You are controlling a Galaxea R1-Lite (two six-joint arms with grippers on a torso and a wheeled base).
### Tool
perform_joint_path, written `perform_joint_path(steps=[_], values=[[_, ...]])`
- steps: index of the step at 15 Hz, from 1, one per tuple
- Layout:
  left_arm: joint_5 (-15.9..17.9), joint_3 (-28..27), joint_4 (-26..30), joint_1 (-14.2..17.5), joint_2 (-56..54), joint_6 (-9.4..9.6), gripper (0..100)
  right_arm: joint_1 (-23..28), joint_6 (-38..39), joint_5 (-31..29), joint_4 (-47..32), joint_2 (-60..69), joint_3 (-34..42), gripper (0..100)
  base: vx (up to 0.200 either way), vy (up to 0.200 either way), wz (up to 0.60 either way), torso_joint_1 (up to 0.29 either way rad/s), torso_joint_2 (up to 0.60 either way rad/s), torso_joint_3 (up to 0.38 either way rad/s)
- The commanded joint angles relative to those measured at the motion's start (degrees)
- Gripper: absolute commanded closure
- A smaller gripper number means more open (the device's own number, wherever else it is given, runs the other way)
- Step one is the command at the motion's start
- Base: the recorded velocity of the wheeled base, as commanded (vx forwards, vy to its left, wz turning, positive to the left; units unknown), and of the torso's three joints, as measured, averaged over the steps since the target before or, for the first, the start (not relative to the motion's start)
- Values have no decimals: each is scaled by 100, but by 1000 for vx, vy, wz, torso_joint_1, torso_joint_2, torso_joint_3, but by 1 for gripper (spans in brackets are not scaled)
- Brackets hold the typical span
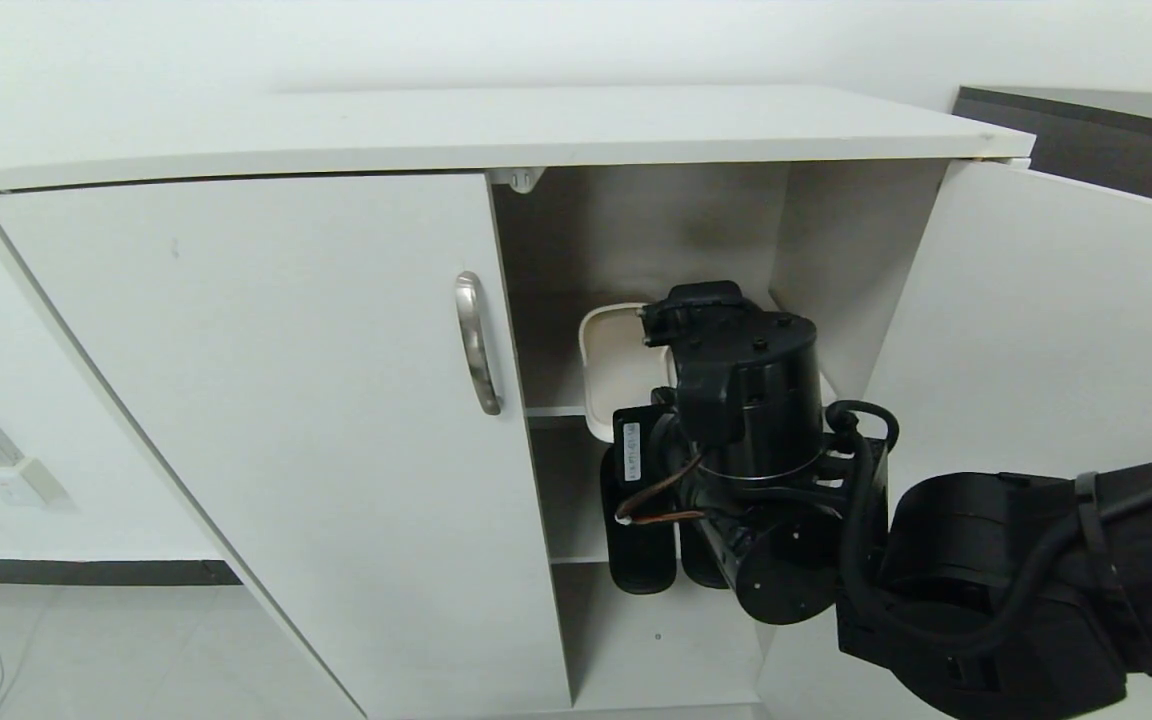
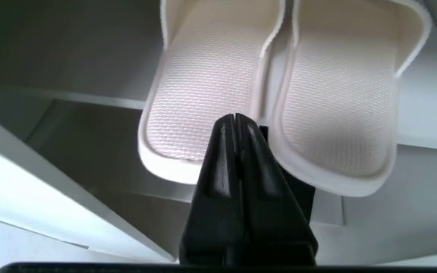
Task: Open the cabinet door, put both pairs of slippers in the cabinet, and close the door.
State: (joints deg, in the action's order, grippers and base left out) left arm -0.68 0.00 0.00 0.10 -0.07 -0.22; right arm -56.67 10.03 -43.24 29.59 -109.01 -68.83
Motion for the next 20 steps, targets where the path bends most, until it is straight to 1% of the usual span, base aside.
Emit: perform_joint_path(steps=[1, 7, 10, 12, 14, 16, 19, 20], values=[[-2, 0, 0, -1, 7, -13, 100, -19, -1, 0, 3, -33, 10, 100, -200, 0, 0, 2, 7, -2], [7, 0, 0, -1, 7, -13, 100, -54, -1, 0, 3, -33, 10, 100, -200, 0, 0, 1, 3, 4], [16, 0, 0, -1, 7, -4, 100, -45, 51, 79, 38, -42, 159, 100, -200, 0, 0, -1, 4, 7], [24, 0, 0, -1, 7, 31, 100, -45, 60, 334, 487, -15, 695, 100, -200, 0, 0, 5, 7, 7], [33, 0, 0, -1, 7, 13, 100, -2, 51, 457, 917, -86, 1091, 100, -200, 0, 0, 0, 10, 5], [33, 0, 0, -1, 7, 13, 100, 7, 60, 527, 970, -182, 1179, 100, -200, 0, 0, 5, 5, 5], [33, -9, 0, -1, 7, 4, 100, 183, 34, 562, 1137, -165, 1302, 100, -200, 0, 0, 9, 2, 5], [33, 0, 0, -1, 7, 4, 100, 192, 16, 615, 1234, -138, 1407, 100, 0, 0, 0, 0, 0, 0]])
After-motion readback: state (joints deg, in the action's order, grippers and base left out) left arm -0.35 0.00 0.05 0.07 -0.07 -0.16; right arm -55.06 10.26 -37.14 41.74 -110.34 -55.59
